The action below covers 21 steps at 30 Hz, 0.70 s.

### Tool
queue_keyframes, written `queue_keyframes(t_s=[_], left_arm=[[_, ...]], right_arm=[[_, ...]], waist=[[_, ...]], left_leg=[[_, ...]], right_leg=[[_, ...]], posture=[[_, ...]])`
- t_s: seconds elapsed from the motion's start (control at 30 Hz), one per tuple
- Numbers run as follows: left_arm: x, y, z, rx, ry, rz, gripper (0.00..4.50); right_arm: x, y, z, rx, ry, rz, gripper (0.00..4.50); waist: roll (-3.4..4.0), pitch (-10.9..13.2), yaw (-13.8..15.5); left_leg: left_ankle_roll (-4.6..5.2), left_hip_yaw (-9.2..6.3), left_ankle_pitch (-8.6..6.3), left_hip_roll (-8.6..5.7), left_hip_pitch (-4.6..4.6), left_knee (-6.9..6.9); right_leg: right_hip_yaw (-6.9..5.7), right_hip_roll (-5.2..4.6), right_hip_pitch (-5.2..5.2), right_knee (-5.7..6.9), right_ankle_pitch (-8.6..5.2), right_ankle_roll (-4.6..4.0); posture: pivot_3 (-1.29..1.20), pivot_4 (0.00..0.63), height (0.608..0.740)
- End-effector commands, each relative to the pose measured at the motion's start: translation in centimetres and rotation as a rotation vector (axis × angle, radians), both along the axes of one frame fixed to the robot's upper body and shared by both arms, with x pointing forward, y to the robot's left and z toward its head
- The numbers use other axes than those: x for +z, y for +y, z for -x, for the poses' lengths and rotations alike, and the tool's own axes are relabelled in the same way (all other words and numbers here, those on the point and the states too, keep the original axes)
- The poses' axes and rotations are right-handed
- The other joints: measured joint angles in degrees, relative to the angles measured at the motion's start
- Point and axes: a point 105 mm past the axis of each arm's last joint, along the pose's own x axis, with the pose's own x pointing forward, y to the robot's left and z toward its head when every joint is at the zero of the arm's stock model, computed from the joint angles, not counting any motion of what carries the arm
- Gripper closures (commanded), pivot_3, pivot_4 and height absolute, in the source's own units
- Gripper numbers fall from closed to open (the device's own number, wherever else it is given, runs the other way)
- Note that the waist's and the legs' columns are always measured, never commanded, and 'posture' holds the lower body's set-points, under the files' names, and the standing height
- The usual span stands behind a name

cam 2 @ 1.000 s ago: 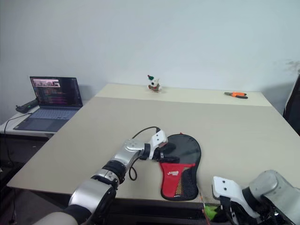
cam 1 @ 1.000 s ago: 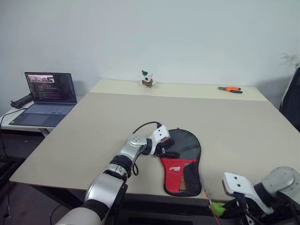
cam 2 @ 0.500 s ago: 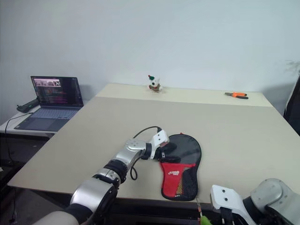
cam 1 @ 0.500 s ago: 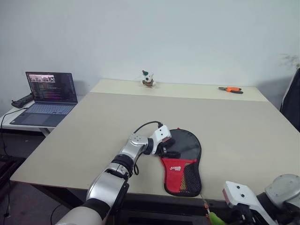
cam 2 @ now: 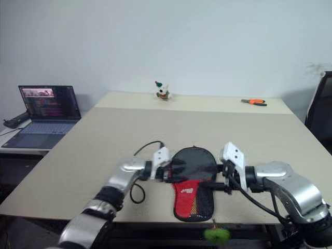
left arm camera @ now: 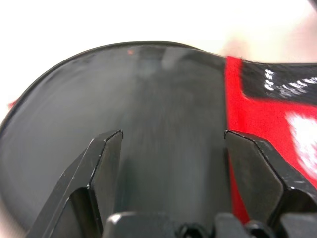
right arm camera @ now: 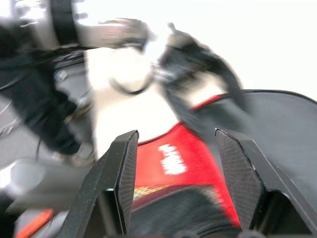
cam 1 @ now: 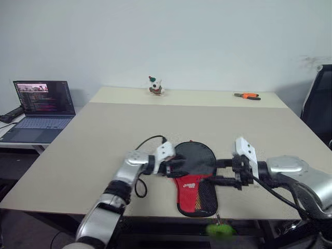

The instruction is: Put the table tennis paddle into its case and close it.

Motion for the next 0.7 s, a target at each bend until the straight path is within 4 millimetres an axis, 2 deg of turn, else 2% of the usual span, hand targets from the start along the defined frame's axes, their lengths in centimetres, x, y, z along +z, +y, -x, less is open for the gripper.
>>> queue_keyframes(t_s=[0.03, 0.07, 0.13, 0.3, 0.37, 0.53, 0.63, 0.7], left_arm=[[4.1, 0.9, 1.6, -0.001, -0.078, 0.08, 0.91], [5.2, 2.4, 2.1, 0.057, -0.087, 0.111, 0.91], [6.5, 4.4, 3.1, 0.143, -0.099, 0.142, 0.91], [7.2, 5.7, 4.2, 0.28, -0.097, 0.172, 0.91], [7.5, 5.6, 4.1, 0.314, -0.108, 0.178, 0.91], [7.1, 6.6, 4.6, 0.35, -0.114, 0.161, 0.91], [6.4, 6.7, 4.1, 0.37, -0.09, 0.162, 0.91], [6.0, 7.3, 3.9, 0.408, -0.085, 0.17, 0.91]], right_arm=[[1.2, 0.1, -1.5, -0.013, -0.086, -0.048, 1.8], [0.9, -0.1, -2.6, -0.024, -0.09, -0.066, 1.8], [0.4, -0.4, -4.3, -0.045, -0.098, -0.081, 1.8], [0.2, -2.8, -7.0, -0.087, -0.118, -0.057, 1.8], [0.3, -3.8, -7.9, -0.102, -0.125, -0.041, 1.8], [0.7, -6.4, -8.9, -0.154, -0.151, 0.031, 1.8], [0.5, -7.9, -9.2, -0.201, -0.152, 0.046, 1.8], [0.2, -8.3, -9.0, -0.217, -0.139, 0.05, 1.8]], waist=[[0.05, 0.0, 0.4], [0.06, 0.0, 0.3], [0.11, 0.1, -0.1], [0.59, 0.4, 0.2], [0.64, 0.4, 0.4], [0.63, 0.4, 0.0], [0.64, 0.4, 0.0], [0.64, 0.4, 0.0]], left_leg=[[-0.1, -0.01, 0.06, -0.03, -0.21, 0.01], [-0.1, -0.01, 0.06, -0.06, -0.25, 0.04], [-0.08, 0.08, 0.05, -0.07, -0.25, 0.06], [0.13, 0.06, -0.06, -0.04, 0.01, 0.04], [0.14, 0.09, -0.01, -0.06, 0.04, 0.08], [0.13, 0.26, 0.01, -0.02, 0.1, 0.09], [0.13, 0.29, 0.01, -0.01, 0.09, 0.07], [0.13, 0.33, 0.01, -0.01, 0.1, 0.08]], right_leg=[[-0.02, -0.01, -0.14, -0.02, 0.0, 0.0], [-0.03, -0.02, -0.15, -0.06, 0.0, 0.0], [0.05, -0.03, -0.15, -0.08, 0.02, 0.02], [0.05, -0.01, -0.03, 0.09, 0.04, 0.02], [0.08, -0.01, -0.04, 0.25, 0.04, 0.01], [0.25, 0.0, -0.2, 0.56, 0.03, -0.02], [0.27, 0.01, -0.23, 0.58, 0.01, -0.06], [0.3, 0.01, -0.23, 0.58, 0.01, -0.06]], posture=[[0.0, 0.15, 0.74], [0.0, 0.15, 0.74], [0.0, 0.15, 0.74], [0.0, 0.15, 0.74], [0.0, 0.15, 0.74], [0.0, 0.15, 0.74], [0.0, 0.15, 0.74], [0.0, 0.15, 0.74]])
